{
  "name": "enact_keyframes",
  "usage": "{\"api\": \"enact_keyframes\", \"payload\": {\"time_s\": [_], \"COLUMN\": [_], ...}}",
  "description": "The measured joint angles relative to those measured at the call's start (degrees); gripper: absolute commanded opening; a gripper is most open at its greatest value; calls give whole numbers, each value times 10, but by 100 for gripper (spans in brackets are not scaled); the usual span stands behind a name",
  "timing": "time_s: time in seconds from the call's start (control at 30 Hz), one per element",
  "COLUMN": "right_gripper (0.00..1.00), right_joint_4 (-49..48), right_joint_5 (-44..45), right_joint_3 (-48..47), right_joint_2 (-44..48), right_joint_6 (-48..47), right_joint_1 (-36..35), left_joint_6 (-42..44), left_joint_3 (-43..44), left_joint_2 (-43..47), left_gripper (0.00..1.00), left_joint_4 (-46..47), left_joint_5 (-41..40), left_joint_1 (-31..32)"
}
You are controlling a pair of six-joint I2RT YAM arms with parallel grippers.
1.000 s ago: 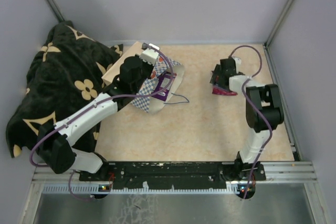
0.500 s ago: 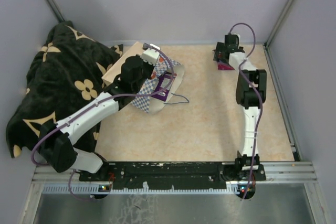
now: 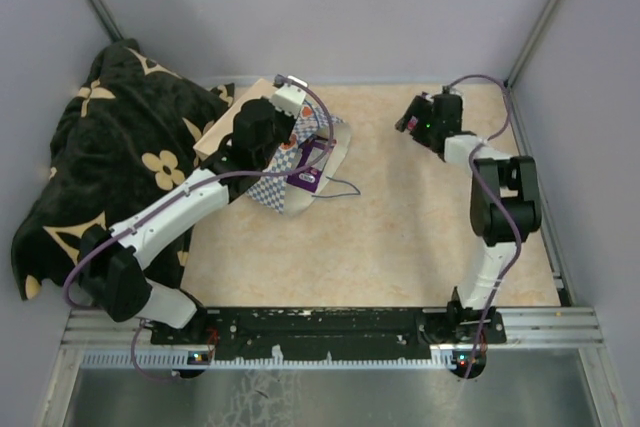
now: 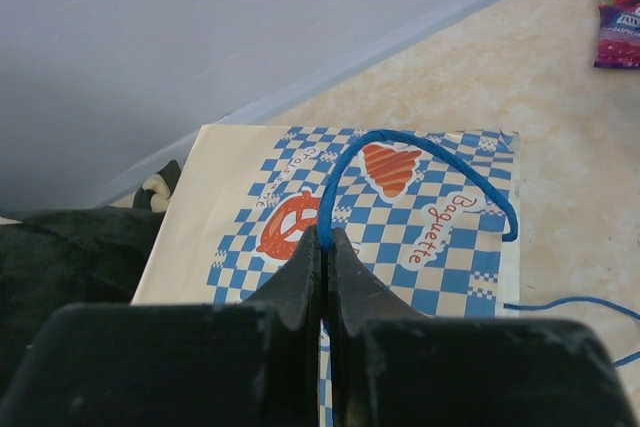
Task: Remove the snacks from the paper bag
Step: Place the snack at the corner of the board, then take out the snack from the paper bag.
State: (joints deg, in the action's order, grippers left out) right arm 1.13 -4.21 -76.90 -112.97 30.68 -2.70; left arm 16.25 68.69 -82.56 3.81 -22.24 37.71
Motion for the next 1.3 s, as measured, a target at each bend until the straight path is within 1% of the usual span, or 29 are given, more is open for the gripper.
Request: {"api": "enact_keyframes", "payload": {"time_s": [0.07,0.1,0.13,0.23,0.3,0.33,0.43,0.57,0.63,0.73,0.8,0.9,1.0,1.07,1.17,1.3], "right_gripper": [97,93,91,85,83,83,82,81,82,88,91,91,88,85,79,73], "right_joint_4": [-57,-156,-158,-267,-318,-357,-410,-423,-422,-409,-379,-327,-303,-304,-300,-298], "right_joint_5": [7,32,32,52,58,61,70,78,85,108,137,191,231,235,210,159], "right_joint_3": [99,236,238,317,346,351,341,284,272,269,269,269,269,269,254,189], "right_joint_2": [67,141,141,138,118,104,70,19,9,13,28,63,95,107,107,70], "right_joint_6": [42,107,109,174,208,223,249,264,267,268,258,220,161,119,77,65], "right_joint_1": [-34,-137,-141,-237,-280,-297,-329,-355,-360,-362,-362,-362,-362,-362,-361,-356], "left_joint_6": [0,0,0,-2,-6,-9,-14,-15,-17,-17,-17,-17,-17,-18,-20,-24], "left_joint_3": [10,21,21,27,28,28,28,28,28,28,28,28,28,28,28,28], "left_joint_2": [-6,-11,-11,-11,-11,-11,-11,-11,-11,-10,-9,-8,-8,-8,-8,-8], "left_gripper": [0,0,0,0,0,0,0,0,0,0,0,0,0,0,0,0], "left_joint_4": [-1,-2,-2,-6,-10,-12,-18,-27,-31,-38,-39,-39,-39,-39,-39,-40], "left_joint_5": [1,0,0,0,0,0,1,3,5,5,5,5,5,5,5,5], "left_joint_1": [0,0,0,0,0,0,0,-1,-2,-2,-2,-2,-2,-2,-2,-2]}}
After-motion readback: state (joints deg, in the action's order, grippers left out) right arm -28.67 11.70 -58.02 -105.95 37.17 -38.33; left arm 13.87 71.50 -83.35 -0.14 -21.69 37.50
